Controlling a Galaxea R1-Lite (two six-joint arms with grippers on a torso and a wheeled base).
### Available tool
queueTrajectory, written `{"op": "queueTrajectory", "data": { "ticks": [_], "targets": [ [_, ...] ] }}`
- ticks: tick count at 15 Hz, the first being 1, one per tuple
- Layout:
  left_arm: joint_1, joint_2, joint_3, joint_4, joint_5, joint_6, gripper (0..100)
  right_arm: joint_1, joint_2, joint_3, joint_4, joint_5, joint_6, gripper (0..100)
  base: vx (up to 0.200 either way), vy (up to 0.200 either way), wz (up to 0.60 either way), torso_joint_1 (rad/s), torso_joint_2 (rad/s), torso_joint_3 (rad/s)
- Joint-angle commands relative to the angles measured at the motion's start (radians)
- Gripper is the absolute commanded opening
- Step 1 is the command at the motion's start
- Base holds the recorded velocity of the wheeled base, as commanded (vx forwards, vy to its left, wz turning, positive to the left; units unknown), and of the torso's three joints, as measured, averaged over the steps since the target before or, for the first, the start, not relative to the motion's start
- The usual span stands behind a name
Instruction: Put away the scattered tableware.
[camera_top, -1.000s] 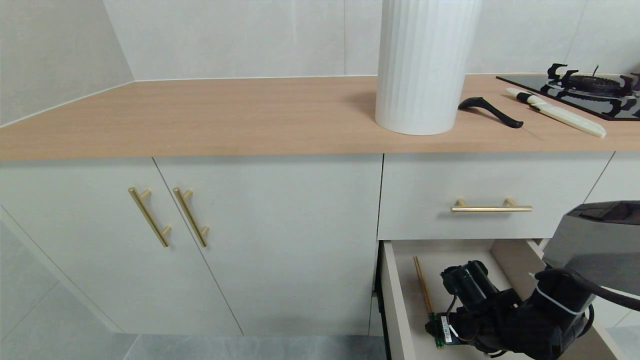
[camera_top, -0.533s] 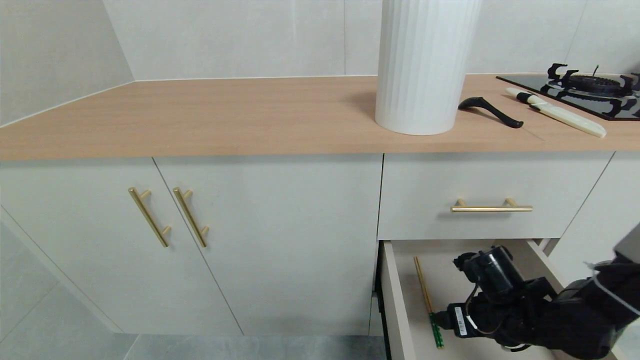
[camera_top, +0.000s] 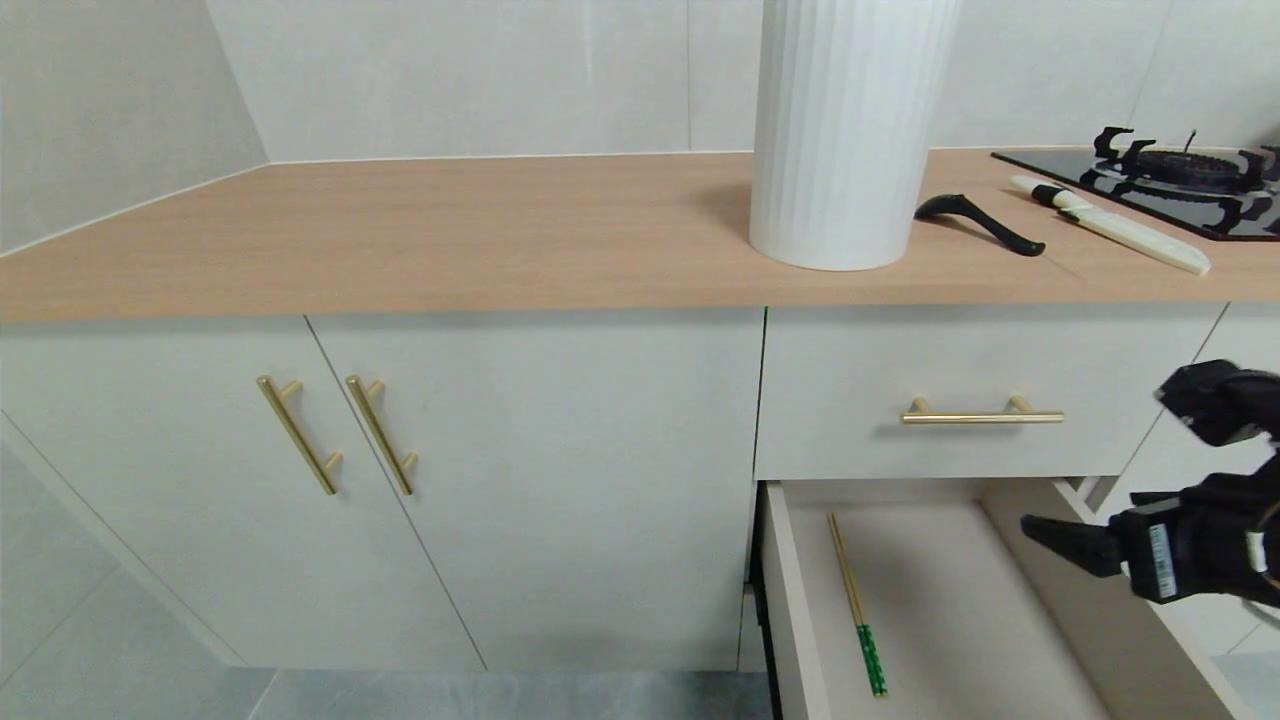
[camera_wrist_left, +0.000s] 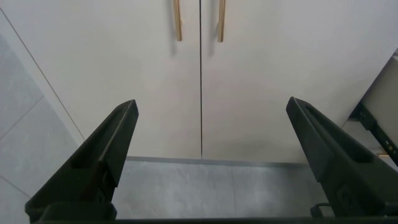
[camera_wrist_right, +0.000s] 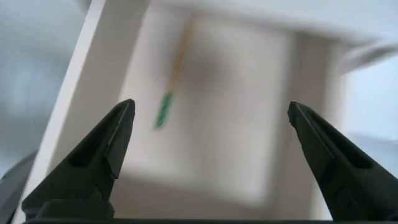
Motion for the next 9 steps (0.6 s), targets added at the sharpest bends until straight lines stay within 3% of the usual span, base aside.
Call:
{"op": "queueTrajectory", "data": {
  "ticks": [1,5,9],
  "targets": [
    [0.000,0.000,0.000,-0.001,0.001,0.000,100,-0.043,-0.132,-0.025,0.013,0.012,-0.011,100,0.000,0.000,0.00,0.017,-0.13,-0.100],
    [0.000,0.000,0.000,-0.001,0.001,-0.001,100,-0.043,-0.134,-0.028,0.013,0.013,-0.011,100,0.000,0.000,0.00,0.075,-0.27,-0.282],
    [0.000,0.000,0.000,-0.001,0.001,-0.001,100,-0.043,-0.134,-0.028,0.013,0.013,-0.011,100,0.000,0.000,0.00,0.130,-0.52,-0.304]
  ]
}}
